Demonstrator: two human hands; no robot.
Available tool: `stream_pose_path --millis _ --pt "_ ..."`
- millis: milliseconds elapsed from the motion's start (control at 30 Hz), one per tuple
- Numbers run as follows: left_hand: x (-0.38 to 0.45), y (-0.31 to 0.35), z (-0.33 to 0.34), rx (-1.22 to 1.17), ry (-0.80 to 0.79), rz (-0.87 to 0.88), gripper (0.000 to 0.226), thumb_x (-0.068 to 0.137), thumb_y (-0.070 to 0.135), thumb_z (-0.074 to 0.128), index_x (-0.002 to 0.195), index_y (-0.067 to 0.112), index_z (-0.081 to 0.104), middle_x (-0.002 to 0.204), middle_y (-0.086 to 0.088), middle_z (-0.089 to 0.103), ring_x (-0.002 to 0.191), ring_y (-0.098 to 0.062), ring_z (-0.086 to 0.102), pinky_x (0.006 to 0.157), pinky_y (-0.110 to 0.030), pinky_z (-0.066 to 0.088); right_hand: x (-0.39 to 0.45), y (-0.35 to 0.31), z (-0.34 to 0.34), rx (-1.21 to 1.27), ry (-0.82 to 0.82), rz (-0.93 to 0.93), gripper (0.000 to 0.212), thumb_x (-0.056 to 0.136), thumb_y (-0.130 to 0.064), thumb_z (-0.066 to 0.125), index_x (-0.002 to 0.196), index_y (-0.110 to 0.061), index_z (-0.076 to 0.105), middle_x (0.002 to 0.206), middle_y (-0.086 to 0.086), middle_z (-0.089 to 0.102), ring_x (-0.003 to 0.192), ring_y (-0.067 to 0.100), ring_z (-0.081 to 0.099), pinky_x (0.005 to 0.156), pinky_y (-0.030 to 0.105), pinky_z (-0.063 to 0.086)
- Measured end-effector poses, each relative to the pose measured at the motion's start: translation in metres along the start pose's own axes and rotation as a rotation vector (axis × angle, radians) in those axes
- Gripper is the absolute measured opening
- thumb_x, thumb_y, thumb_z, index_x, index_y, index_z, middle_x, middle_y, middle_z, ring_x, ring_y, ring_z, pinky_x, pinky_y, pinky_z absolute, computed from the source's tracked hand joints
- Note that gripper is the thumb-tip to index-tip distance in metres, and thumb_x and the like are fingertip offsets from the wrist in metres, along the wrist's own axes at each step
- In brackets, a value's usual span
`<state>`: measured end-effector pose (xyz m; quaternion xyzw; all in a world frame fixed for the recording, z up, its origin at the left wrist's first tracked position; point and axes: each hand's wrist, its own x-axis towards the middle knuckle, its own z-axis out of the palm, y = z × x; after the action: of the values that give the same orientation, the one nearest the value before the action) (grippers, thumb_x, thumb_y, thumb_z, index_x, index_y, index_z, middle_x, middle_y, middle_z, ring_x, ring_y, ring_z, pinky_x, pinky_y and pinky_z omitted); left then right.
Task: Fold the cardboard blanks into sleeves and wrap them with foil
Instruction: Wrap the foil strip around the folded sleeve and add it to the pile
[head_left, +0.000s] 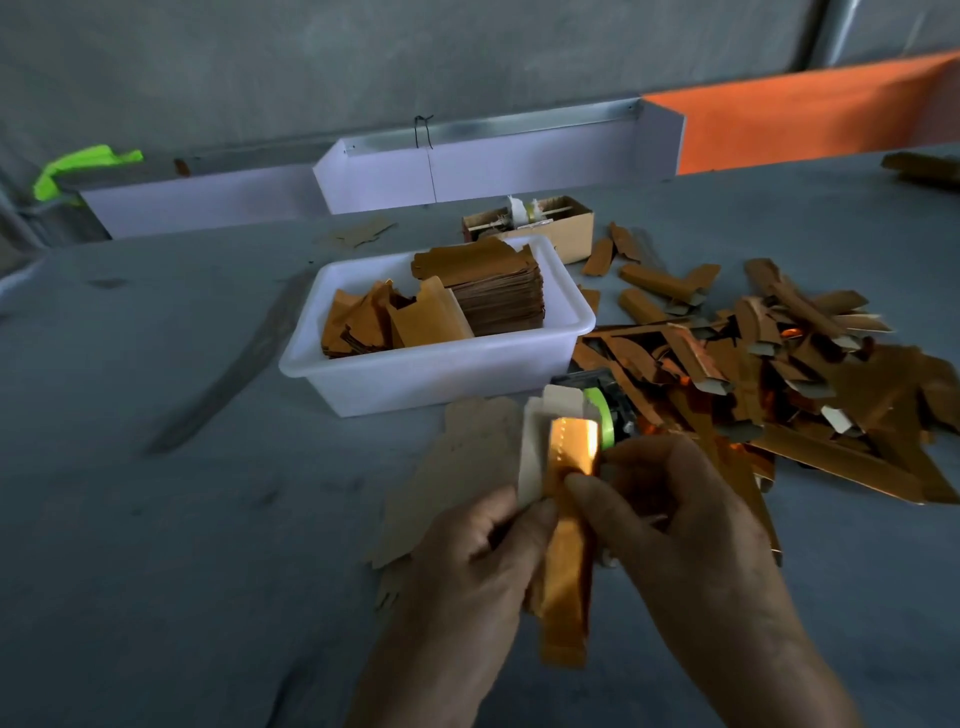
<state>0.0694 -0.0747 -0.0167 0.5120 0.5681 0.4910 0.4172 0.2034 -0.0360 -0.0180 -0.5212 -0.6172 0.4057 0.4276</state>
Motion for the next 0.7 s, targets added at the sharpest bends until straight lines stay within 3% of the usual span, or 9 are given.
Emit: stream_pose_path --millis 67,167,300,400,467,567,633,700 --pt "-0.001 0.001 0.001 -0.029 -0.051 -0.045 0.023 0.084 0.043 0.065 0.086 0.022 0.073 0.070 -0.006 0.067 0.065 -0.009 0.061 0.057 -0.019 0.045 0.003 0.000 -0.003 0.125 -0.091 0.106 0.029 0.065 -0.053 0.060 0.085 -0.031 0.063 0.080 -0.003 0.069 0.081 0.007 0.065 0.073 0.025 0.053" --pt "-0.001 0.003 0.005 -0.115 0.013 -0.129 0.014 0.078 0.031 0.068 0.081 0.017 0.071 0.068 -0.002 0.069 0.058 -0.007 0.062 0.048 -0.014 0.045 0.004 0.000 -0.004 0.297 -0.189 0.190 0.009 0.078 -0.029 0.064 0.082 -0.026 0.071 0.083 0.007 0.071 0.085 0.024 0.067 0.081 0.040 0.054" --pt "-0.001 0.001 0.008 0.085 0.220 -0.021 0.003 0.080 0.024 0.072 0.080 0.027 0.074 0.074 0.006 0.070 0.064 0.001 0.065 0.051 -0.008 0.043 0.004 0.001 -0.003 0.332 -0.147 0.157 0.014 0.068 -0.036 0.065 0.080 -0.033 0.069 0.079 0.009 0.070 0.077 0.020 0.069 0.068 0.030 0.055" --pt "-0.001 -0.001 0.012 0.214 0.328 0.101 0.014 0.079 0.024 0.073 0.084 0.037 0.074 0.079 0.007 0.064 0.074 0.000 0.063 0.060 -0.007 0.043 0.005 0.003 0.000 0.308 -0.086 0.131 0.008 0.076 -0.030 0.065 0.081 -0.035 0.068 0.076 0.005 0.070 0.072 0.017 0.068 0.060 0.024 0.056" --pt "-0.003 -0.001 0.017 0.374 0.389 0.169 0.020 0.079 0.022 0.073 0.095 0.033 0.075 0.078 0.006 0.057 0.075 -0.004 0.059 0.062 -0.009 0.041 0.005 0.005 0.004 0.306 -0.057 0.124 0.006 0.075 -0.029 0.066 0.081 -0.029 0.068 0.074 0.008 0.069 0.071 0.023 0.068 0.062 0.030 0.058" --pt "-0.006 0.003 0.029 0.890 0.354 0.242 0.036 0.067 0.003 0.077 0.102 0.014 0.076 0.071 -0.005 0.052 0.066 -0.024 0.058 0.054 -0.031 0.047 0.005 0.004 0.007 0.308 -0.040 0.120 0.009 0.074 -0.025 0.067 0.078 -0.019 0.070 0.072 0.008 0.070 0.071 0.024 0.069 0.062 0.034 0.059" --pt "-0.006 0.007 0.040 1.140 0.408 0.286 0.039 0.063 -0.003 0.063 0.101 0.003 0.074 0.068 -0.010 0.055 0.060 -0.029 0.057 0.048 -0.031 0.046 0.004 0.002 0.006 0.288 -0.020 0.109 0.007 0.076 -0.023 0.068 0.077 -0.016 0.069 0.070 0.004 0.071 0.068 0.019 0.069 0.060 0.029 0.058" --pt "-0.002 0.009 0.048 1.243 0.318 0.236 0.040 0.072 0.006 0.047 0.102 -0.001 0.073 0.069 -0.009 0.060 0.058 -0.026 0.059 0.046 -0.027 0.045 0.004 0.000 0.004 0.248 -0.005 0.091 0.011 0.079 -0.025 0.067 0.073 -0.016 0.069 0.065 0.003 0.068 0.062 0.017 0.065 0.057 0.026 0.055"
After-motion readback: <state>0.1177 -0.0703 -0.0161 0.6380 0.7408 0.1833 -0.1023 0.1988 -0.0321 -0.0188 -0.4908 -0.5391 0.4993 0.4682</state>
